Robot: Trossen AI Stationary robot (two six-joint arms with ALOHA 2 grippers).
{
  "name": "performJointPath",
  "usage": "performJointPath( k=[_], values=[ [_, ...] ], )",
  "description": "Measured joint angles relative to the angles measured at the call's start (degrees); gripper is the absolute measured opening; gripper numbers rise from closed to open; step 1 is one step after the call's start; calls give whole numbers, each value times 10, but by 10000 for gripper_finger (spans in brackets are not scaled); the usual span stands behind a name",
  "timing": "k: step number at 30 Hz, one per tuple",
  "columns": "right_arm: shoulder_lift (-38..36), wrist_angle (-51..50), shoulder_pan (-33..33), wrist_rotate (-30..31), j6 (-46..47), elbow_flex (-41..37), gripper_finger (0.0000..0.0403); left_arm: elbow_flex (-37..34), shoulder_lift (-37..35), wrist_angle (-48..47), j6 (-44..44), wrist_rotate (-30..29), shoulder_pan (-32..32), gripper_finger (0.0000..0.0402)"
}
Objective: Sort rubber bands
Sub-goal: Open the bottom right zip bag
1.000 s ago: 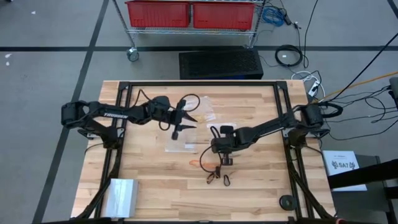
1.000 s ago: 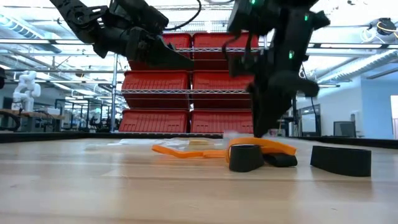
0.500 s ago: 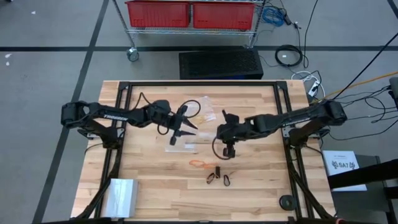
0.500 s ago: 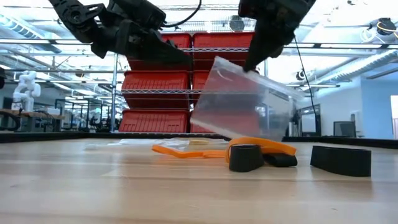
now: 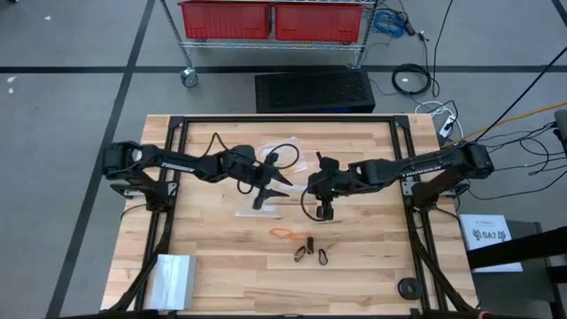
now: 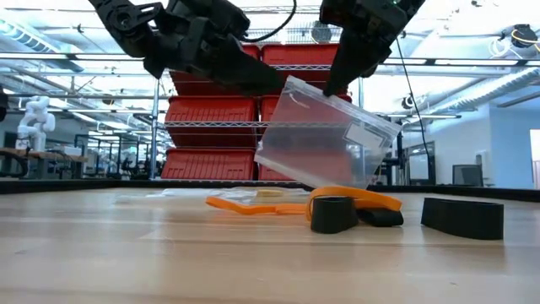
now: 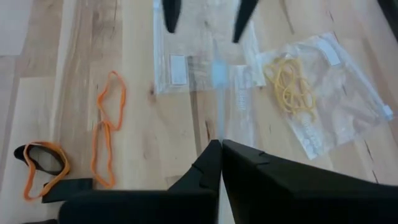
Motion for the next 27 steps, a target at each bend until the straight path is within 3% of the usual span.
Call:
performJointPath(
  k=[6, 13, 27],
  values=[
    [0, 0, 0, 0, -8, 0, 0, 21, 28, -11, 1, -49, -2, 176],
    [0, 0, 0, 0, -10, 0, 0, 32, 50, -14, 5, -63, -7, 165],
    [0, -3, -3, -6, -4, 0, 0, 32, 50, -13, 20, -67, -3, 11]
  ],
)
